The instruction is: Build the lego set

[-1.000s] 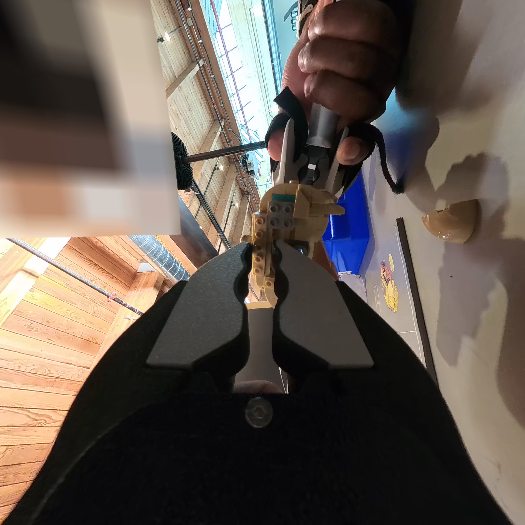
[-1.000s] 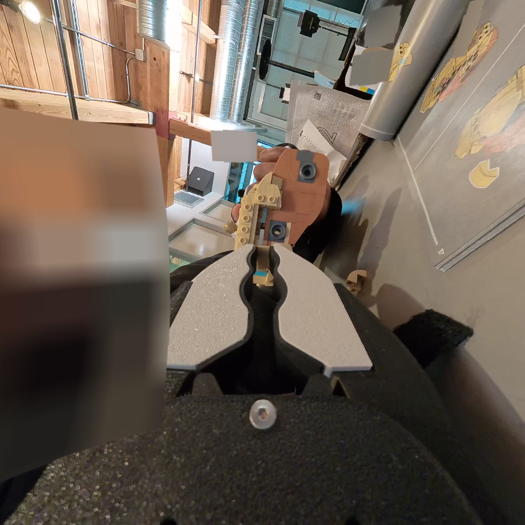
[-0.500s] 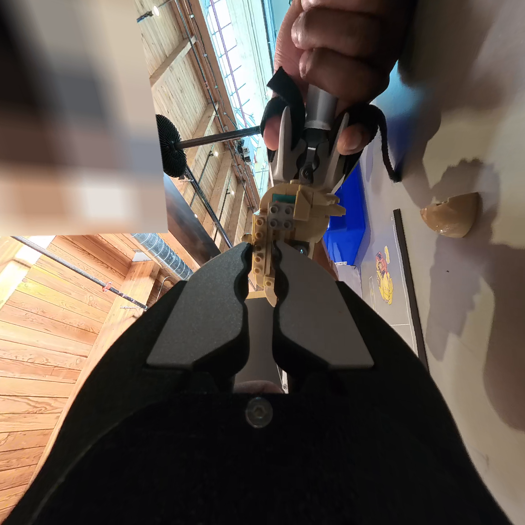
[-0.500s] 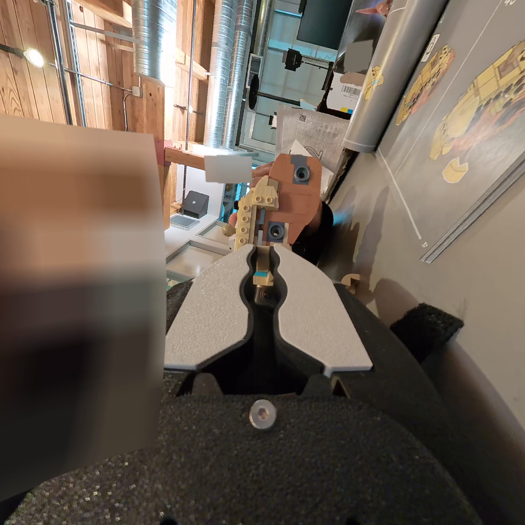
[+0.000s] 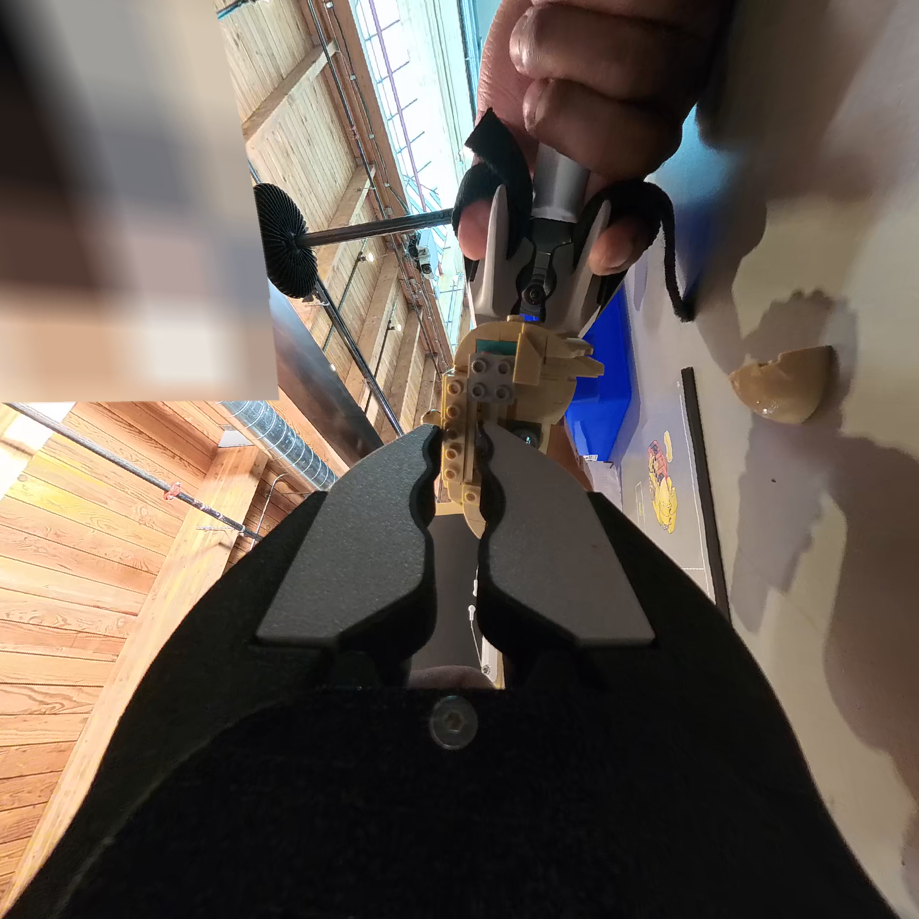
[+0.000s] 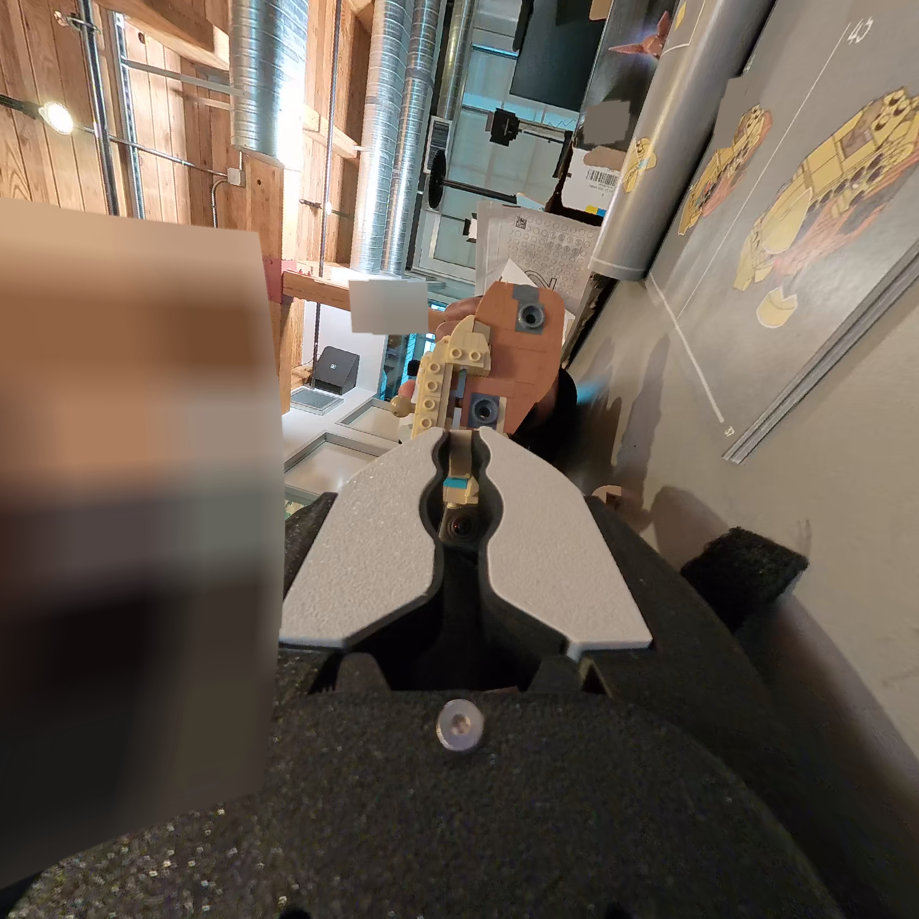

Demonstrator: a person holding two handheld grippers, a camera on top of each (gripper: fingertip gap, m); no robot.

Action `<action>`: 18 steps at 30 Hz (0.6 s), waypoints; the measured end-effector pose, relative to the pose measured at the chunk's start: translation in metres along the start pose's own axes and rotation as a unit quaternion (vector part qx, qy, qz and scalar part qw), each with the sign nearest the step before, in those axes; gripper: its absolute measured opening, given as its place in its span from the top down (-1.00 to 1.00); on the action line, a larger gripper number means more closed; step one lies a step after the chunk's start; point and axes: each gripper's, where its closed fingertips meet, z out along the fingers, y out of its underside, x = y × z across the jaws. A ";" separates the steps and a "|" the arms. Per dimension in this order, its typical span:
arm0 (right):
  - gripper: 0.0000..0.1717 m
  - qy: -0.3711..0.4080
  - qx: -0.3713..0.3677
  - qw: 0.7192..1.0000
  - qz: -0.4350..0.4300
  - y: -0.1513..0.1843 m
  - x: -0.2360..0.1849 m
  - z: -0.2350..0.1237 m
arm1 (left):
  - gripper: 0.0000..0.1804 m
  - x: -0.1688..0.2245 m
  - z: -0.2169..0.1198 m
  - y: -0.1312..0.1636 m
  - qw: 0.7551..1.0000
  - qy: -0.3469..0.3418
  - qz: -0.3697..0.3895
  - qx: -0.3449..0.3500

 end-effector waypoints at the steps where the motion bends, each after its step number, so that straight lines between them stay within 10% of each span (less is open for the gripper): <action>1: 0.91 0.001 0.000 1.000 0.000 0.000 0.000 0.000 | 0.87 0.000 0.000 0.000 1.000 0.000 0.001 0.000; 18: 0.91 0.000 0.011 1.000 0.000 -0.001 0.000 0.000 | 0.87 -0.003 0.001 0.002 1.000 -0.008 0.010 -0.010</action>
